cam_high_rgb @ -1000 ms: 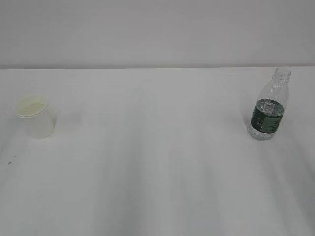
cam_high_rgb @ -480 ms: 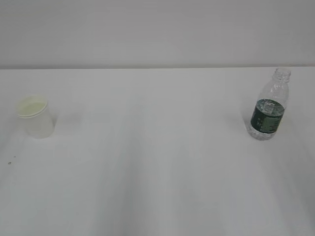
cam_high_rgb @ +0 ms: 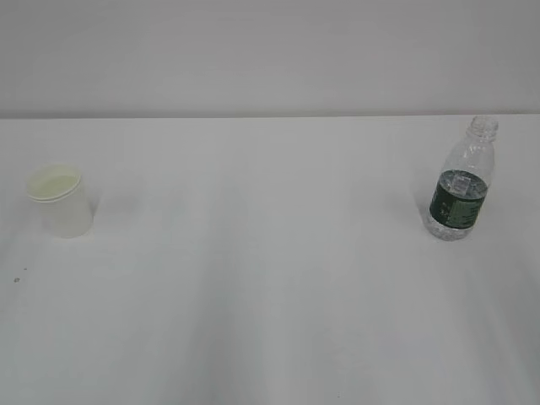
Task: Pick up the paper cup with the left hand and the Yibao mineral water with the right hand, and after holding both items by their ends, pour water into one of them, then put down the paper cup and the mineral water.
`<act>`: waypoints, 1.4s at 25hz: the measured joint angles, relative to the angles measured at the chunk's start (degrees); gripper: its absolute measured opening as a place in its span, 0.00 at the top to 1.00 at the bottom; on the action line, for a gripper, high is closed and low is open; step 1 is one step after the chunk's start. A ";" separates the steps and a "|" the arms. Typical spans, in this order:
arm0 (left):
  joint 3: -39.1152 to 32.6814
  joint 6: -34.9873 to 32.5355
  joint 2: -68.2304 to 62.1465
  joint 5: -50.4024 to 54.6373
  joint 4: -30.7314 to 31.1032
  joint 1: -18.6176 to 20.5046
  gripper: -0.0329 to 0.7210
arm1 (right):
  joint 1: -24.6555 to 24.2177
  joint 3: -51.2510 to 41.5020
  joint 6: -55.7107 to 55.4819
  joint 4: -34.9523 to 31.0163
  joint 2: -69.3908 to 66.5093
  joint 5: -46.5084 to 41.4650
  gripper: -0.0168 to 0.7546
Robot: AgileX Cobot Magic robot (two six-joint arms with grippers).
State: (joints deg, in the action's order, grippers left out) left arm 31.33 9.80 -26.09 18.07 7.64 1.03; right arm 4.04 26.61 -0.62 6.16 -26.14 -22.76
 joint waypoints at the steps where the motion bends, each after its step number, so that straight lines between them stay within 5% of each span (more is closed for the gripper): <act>1: 0.00 0.00 0.56 0.84 -0.25 0.00 0.30 | 0.59 0.03 0.62 -0.59 0.29 -0.90 0.21; 21: 2.50 -13.31 3.28 21.73 -14.68 0.00 0.30 | 1.51 4.57 4.61 -4.68 5.83 -19.68 0.21; 35: 8.04 -14.82 3.55 36.03 -15.39 0.00 0.31 | 1.51 4.57 4.65 -5.19 10.57 -31.46 0.21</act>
State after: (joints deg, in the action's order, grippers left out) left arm 39.37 -5.02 -22.54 54.10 -7.75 1.03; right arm 5.54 31.18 4.03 0.97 -15.57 -54.22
